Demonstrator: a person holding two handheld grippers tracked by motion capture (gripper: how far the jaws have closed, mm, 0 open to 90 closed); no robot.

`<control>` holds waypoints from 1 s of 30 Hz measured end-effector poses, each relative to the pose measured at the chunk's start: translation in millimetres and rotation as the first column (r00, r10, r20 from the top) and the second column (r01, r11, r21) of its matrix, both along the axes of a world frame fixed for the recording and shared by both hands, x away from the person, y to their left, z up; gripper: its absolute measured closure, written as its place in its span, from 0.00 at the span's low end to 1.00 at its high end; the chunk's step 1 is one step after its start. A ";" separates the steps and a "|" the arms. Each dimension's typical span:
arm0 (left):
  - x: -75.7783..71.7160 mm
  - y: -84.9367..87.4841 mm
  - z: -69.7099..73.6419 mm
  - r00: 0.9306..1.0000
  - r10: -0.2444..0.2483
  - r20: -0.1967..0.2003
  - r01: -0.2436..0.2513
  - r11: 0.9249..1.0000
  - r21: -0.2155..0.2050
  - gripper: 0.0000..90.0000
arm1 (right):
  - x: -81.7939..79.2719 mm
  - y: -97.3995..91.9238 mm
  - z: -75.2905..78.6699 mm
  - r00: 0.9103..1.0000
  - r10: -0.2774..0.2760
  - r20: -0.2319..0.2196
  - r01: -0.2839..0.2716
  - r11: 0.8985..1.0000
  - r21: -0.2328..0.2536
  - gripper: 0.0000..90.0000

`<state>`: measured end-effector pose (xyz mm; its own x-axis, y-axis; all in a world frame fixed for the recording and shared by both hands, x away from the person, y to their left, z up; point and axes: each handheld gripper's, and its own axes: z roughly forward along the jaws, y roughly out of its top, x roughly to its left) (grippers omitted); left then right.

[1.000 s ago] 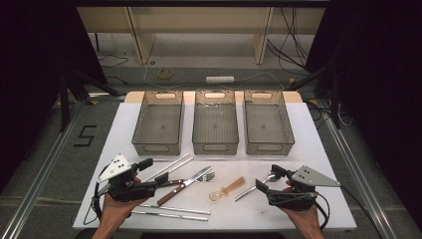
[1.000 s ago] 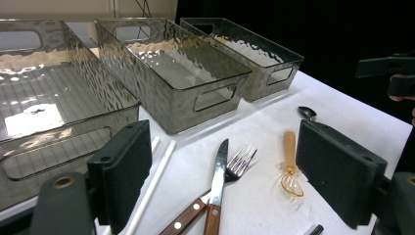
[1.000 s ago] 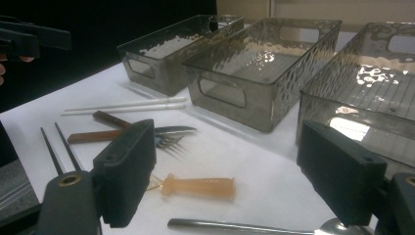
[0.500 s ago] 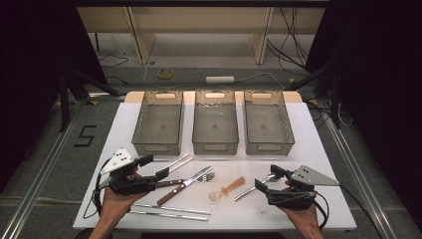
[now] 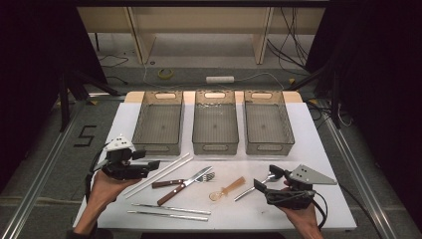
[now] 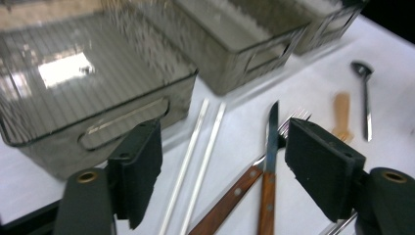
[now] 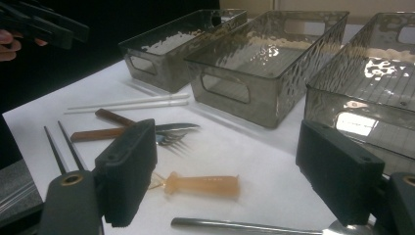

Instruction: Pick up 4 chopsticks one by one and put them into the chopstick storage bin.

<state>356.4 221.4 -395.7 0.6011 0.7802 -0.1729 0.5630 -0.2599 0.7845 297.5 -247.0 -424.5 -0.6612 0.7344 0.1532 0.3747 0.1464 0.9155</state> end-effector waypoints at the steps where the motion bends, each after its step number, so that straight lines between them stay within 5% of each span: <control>1: 6.1 -1.8 -3.7 0.999 -0.011 -0.037 0.013 0.999 0.044 0.38 | 0.2 0.3 -0.1 1.000 -0.001 0.000 0.001 1.000 -0.001 0.27; 6: 15.5 -8.1 -9.4 0.998 -0.011 -0.070 0.019 0.993 0.116 0.43 | 0.7 0.2 -0.4 1.000 0.000 0.000 0.000 1.000 -0.004 0.27; 8: 22.4 -11.7 -13.2 0.995 -0.010 -0.101 0.028 0.984 0.178 0.45 | 0.8 0.1 -0.7 1.000 0.001 -0.002 -0.001 1.000 -0.004 0.27; 16: 36.6 -16.2 -24.9 0.985 -0.003 -0.175 0.043 0.974 0.222 0.51 | 0.4 0.4 -0.8 1.000 0.001 -0.001 -0.001 1.000 -0.010 0.28; 25: 47.6 -16.2 -36.8 0.973 -0.027 -0.229 0.095 0.953 0.288 0.56 | 0.9 0.7 -0.9 1.000 0.006 -0.002 -0.006 1.000 -0.009 0.28; 30: 52.5 -16.2 -43.2 0.959 -0.049 -0.280 0.138 0.940 0.311 0.62 | 1.2 1.4 -1.1 1.000 0.012 -0.003 -0.012 1.000 -0.010 0.28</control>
